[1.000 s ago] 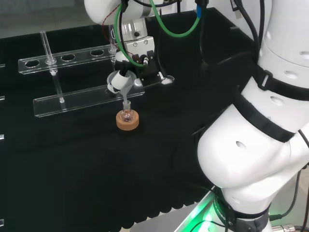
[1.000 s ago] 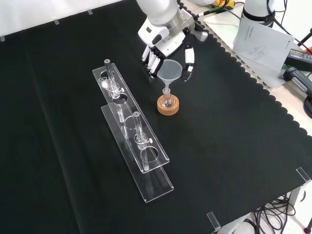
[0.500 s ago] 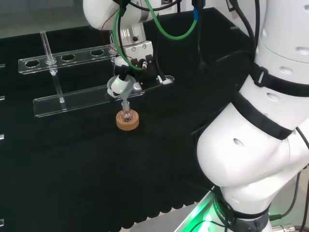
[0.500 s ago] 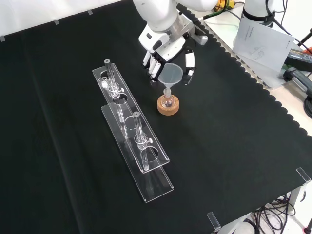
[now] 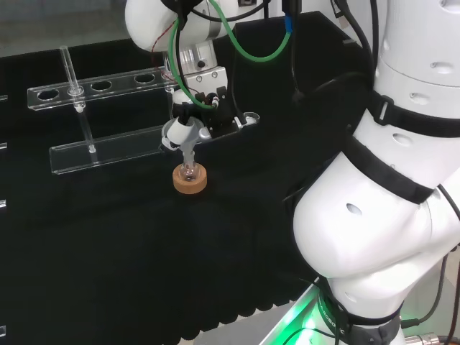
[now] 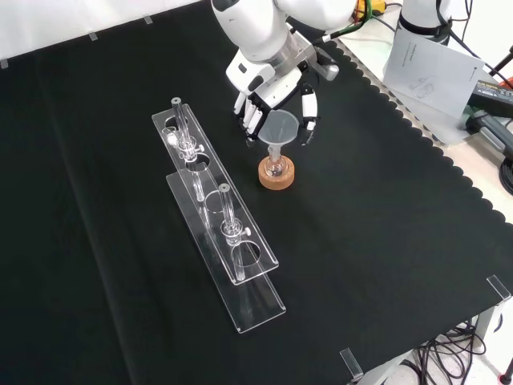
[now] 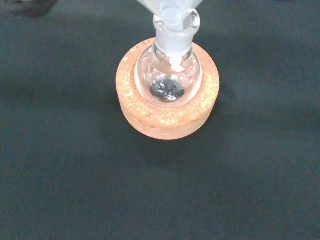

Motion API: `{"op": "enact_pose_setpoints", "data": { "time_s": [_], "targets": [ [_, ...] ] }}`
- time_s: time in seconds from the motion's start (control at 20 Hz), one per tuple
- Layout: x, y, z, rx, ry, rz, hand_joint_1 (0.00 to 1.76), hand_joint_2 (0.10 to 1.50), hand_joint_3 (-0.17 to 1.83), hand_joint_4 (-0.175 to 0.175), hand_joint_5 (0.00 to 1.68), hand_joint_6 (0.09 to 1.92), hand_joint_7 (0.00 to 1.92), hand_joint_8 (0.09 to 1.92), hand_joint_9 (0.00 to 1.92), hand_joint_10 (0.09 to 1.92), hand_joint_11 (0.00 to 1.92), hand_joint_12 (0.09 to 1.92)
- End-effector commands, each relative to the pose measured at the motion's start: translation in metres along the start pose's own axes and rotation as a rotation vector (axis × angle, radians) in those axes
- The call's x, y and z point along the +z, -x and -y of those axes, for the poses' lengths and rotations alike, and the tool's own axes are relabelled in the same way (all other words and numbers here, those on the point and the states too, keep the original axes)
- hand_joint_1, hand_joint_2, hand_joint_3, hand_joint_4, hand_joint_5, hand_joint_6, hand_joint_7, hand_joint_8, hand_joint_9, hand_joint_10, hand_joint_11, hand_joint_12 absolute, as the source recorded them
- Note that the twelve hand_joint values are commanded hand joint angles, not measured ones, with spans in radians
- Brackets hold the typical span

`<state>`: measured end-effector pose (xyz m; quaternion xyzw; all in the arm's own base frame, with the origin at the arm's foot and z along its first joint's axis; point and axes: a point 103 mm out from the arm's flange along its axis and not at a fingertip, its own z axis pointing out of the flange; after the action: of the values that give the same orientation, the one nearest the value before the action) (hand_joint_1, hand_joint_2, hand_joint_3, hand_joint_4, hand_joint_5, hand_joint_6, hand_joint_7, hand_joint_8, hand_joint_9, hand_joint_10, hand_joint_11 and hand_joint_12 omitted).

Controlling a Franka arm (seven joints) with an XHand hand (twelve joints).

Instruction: Place the funnel on the round-bottom flask.

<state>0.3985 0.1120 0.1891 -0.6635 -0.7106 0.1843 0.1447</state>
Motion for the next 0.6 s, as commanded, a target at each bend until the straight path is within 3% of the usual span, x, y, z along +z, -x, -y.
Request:
{"op": "enact_pose_setpoints", "data": {
  "time_s": [0.05,0.6],
  "targets": [
    [0.0006,0.0017,-0.0006,-0.001,-0.002,-0.002,0.70,0.83,0.53,-0.069,0.57,0.55,0.65,0.78,0.90,0.64,0.50,1.28],
    [0.0022,0.0019,0.0007,-0.012,-0.007,-0.006,0.69,0.81,0.51,-0.070,0.53,0.53,0.63,0.78,0.87,0.63,0.49,1.28]
  ]
}}
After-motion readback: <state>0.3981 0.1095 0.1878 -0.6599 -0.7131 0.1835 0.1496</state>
